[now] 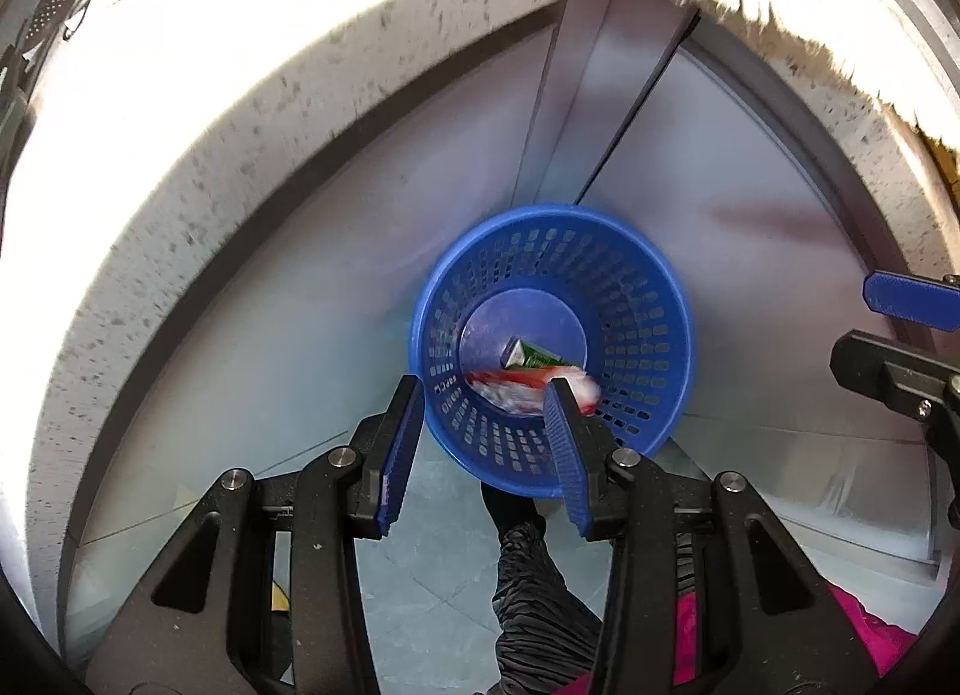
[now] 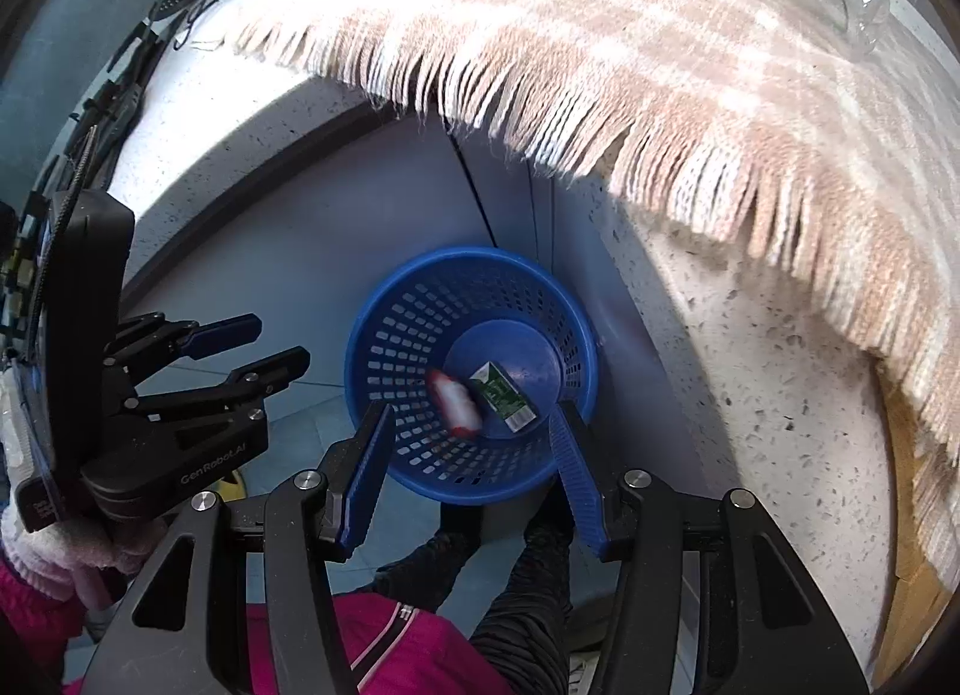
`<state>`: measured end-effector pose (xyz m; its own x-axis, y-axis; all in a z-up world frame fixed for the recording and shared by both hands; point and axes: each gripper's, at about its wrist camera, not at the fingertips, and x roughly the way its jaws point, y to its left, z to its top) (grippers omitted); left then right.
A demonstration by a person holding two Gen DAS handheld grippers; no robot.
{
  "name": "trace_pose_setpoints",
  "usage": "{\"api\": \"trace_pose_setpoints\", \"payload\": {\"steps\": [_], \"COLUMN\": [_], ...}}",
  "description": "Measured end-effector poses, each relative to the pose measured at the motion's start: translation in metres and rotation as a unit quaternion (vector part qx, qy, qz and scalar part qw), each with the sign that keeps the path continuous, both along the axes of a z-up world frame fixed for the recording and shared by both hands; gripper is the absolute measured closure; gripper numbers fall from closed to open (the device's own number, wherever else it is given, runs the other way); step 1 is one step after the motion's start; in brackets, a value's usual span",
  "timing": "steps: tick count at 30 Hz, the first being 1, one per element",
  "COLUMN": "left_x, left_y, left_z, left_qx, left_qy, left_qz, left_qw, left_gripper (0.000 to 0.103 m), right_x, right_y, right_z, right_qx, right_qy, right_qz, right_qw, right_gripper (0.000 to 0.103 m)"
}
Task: Collect trash
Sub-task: 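Move both tools back over the table toward the toothpaste tube and plastic tray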
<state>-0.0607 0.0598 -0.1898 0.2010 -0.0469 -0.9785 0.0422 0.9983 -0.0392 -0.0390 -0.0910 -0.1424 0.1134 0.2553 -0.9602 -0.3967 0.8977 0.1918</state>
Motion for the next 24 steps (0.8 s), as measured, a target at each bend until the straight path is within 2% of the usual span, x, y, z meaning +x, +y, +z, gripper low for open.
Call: {"api": "trace_pose_setpoints", "payload": {"steps": [18, 22, 24], "left_x": [0.018, 0.029, 0.038], "left_y": [-0.01, -0.018, -0.028], "left_z": [0.089, 0.112, 0.121], "left_qx": [0.011, 0.01, 0.009], "left_qy": [-0.102, -0.127, -0.135], "left_qz": [0.016, 0.016, 0.016], "left_qw": [0.9946, 0.9918, 0.9906], "left_gripper": [0.061, 0.049, 0.048], "right_x": [0.011, 0.018, 0.024], "right_y": [-0.036, -0.052, -0.06], "right_z": [0.07, 0.088, 0.098], "right_qx": [0.067, 0.079, 0.084], "right_qy": [-0.055, -0.07, -0.079], "right_qz": [0.002, -0.003, -0.008], "right_qw": [0.996, 0.994, 0.993], "right_gripper": [0.051, 0.051, 0.048]}}
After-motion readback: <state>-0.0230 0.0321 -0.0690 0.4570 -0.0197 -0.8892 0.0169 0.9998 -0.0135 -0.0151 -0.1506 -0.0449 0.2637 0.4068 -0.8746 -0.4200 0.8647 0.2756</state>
